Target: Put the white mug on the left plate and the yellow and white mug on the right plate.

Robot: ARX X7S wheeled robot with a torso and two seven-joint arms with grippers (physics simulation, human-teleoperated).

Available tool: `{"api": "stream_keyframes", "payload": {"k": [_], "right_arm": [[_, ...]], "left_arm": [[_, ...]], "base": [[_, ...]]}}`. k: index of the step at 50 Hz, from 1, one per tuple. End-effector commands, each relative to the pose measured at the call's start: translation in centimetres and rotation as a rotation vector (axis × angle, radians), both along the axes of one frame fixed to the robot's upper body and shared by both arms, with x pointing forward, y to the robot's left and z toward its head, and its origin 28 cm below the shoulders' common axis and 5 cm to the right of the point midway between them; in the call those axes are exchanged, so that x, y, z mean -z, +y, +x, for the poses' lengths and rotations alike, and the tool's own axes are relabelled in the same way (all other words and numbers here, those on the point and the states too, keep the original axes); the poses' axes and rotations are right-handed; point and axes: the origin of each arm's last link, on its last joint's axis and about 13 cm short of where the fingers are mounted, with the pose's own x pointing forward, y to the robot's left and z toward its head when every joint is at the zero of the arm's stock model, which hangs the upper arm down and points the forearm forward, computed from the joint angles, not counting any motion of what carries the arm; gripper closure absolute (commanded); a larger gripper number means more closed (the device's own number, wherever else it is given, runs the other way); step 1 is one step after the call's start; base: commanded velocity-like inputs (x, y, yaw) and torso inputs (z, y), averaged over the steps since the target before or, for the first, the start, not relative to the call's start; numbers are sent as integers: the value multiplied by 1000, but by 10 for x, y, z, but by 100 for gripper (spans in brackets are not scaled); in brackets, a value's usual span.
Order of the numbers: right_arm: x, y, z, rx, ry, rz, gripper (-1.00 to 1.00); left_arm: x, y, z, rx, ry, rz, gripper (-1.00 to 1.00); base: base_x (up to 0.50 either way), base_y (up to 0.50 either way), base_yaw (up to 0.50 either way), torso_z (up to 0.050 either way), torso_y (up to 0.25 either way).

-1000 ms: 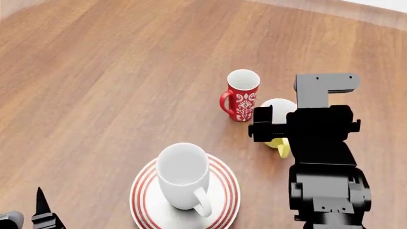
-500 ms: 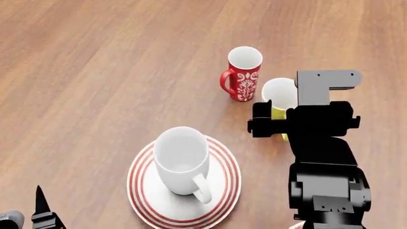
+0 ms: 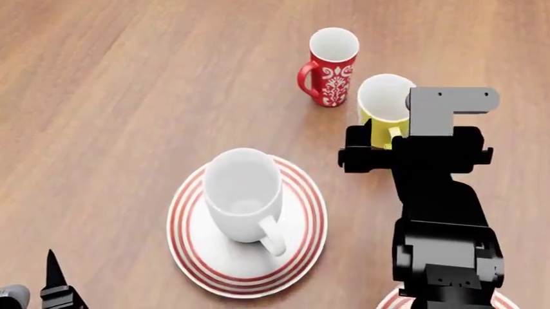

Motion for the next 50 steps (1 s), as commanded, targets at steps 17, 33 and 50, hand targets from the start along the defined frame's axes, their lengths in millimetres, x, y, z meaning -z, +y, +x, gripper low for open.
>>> {"api": "stream_keyframes", "payload": {"k": [17,33,50], "right_arm": [[9,10,-1,-66,-10,16,-100],[8,9,-1,-68,-15,18,-100],[6,8,0,-57,-76,49,100]], "left_arm": [[-1,2,1,-31,-33,-11,-100],[-3,3,0,-13,-54,-36,-100],[-2,3,1,-30,-38,-39,-100]], "base": [[0,0,0,3,-88],[0,0,0,4,-71],[0,0,0,2,-21]]}}
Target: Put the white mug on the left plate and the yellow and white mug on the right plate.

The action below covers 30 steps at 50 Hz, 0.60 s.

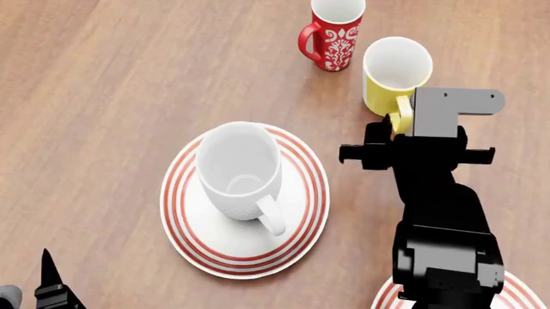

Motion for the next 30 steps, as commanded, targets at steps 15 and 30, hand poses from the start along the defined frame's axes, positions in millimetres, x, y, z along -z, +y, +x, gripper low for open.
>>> {"api": "stream_keyframes", "payload": {"k": [15,30], "right_arm": [[0,3,-1,-32,-333,67,100],[-14,14,-42,-42,-537,-38,100]], "left_arm": [[-2,2,2,-20,-22,-12,-100],[1,3,4,-17,-11,-6,-100]], "base": [[0,0,0,0,0],[0,0,0,0,0]]}}
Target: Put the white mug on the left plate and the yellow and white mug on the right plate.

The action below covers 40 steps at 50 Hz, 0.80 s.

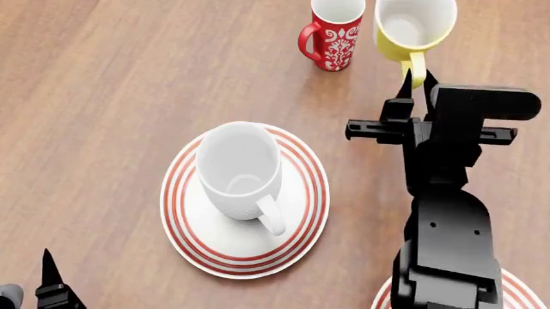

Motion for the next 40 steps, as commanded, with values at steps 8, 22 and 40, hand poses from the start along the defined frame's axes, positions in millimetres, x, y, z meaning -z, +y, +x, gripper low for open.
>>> {"api": "stream_keyframes", "payload": {"k": [8,22,40], "right_arm": [[-15,12,-35,-58,-98,54,100],[-9,13,-48,-149,-129,74,100],[-11,8,-147,-258,-113,90,100]], "left_arm": [[-2,2,3,-16,-21,-9,-100],[-3,3,1,-23,-25,-19,-100],[-5,-1,-5,-30,-15,-18,-100]], "base": [[0,0,0,0,0],[0,0,0,0,0],[0,0,0,0,0]]}}
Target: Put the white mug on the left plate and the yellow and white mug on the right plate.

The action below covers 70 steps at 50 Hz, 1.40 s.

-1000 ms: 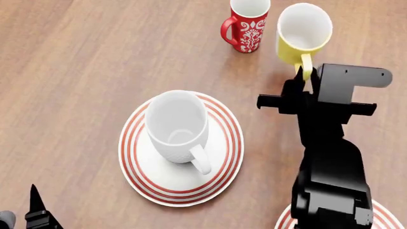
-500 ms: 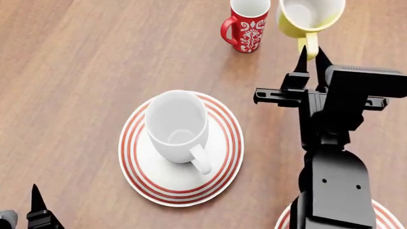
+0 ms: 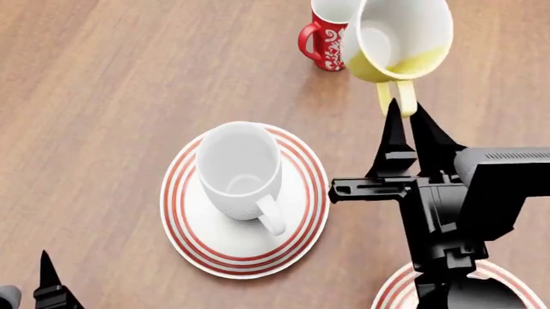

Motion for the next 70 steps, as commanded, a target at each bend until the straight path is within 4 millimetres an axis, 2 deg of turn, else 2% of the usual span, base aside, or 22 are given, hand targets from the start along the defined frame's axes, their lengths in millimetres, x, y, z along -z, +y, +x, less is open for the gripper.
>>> {"api": "stream_keyframes", "payload": {"k": [1,8,17,32,41,55,70], "right_arm": [[0,-3,-48,-42,-1,-23,100],[-4,-7,-74,-14,-26,-33,100],[4,-9,-101,17,-4,-113,100],[23,-15,-128,54,98,-167,100],[24,-18,-145,64,141,-198,100],[40,-24,-164,65,186,-197,100],[51,-33,-195,111,231,-196,100]], "left_arm": [[-3,1,-2,-23,-20,-13,-100],[-4,0,-3,-19,-21,-8,-100],[-5,0,-4,-15,-22,-5,-100],[-4,1,-3,-15,-19,-5,-100],[-3,-1,-3,-12,-16,-2,-100],[-4,-2,-3,-12,-16,-3,-100],[-5,0,-1,-13,-16,1,-100]], "base": [[0,0,0,0,0],[0,0,0,0,0],[0,0,0,0,0],[0,0,0,0,1],[0,0,0,0,0],[0,0,0,0,0],[0,0,0,0,0]]}}
